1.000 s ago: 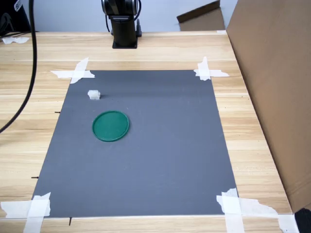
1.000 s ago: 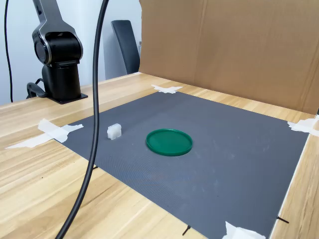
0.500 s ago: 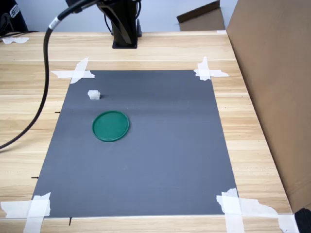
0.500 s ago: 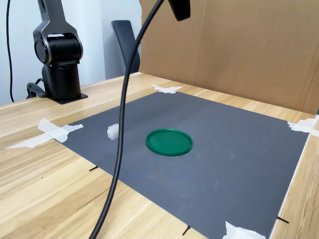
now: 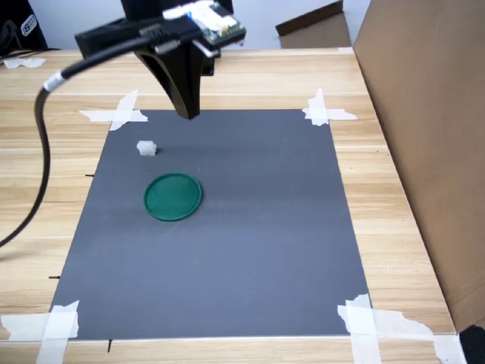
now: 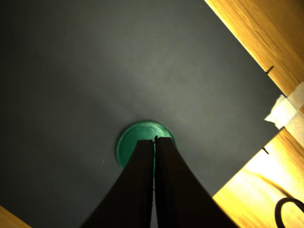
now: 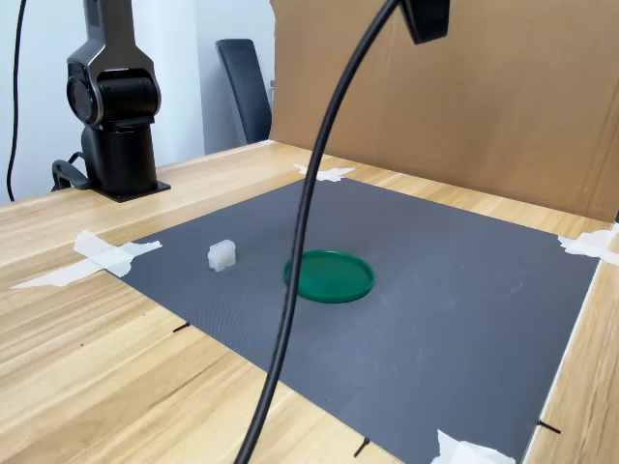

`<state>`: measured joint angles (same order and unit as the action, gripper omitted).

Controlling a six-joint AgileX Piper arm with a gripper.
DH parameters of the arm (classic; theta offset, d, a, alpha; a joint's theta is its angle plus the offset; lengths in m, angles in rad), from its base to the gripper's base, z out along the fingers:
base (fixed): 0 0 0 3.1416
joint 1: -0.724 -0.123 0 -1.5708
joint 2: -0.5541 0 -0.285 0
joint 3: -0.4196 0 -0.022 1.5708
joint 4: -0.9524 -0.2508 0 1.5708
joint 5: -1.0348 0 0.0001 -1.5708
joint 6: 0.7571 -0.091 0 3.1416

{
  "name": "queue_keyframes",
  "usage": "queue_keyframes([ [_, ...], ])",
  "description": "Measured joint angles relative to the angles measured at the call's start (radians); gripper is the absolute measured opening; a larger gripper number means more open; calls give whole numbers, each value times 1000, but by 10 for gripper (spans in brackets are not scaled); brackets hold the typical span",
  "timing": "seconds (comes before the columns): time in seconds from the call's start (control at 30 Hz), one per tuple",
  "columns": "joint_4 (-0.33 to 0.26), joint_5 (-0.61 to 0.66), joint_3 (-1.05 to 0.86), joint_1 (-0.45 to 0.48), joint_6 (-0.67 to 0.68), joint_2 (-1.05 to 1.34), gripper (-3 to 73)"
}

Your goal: Grasp a white terminal and put it in the green lid.

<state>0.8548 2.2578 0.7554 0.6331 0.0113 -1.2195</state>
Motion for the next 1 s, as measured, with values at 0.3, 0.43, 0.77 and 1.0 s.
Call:
queue_keyframes([
  [0.3,-53,-35,0,68,66,-94,-28],
  [0.43,-67,-70,0,152,99,-103,-28],
  [0.77,12,-97,0,255,97,-132,-28],
  [1.0,10,-45,0,255,68,-132,-28],
])
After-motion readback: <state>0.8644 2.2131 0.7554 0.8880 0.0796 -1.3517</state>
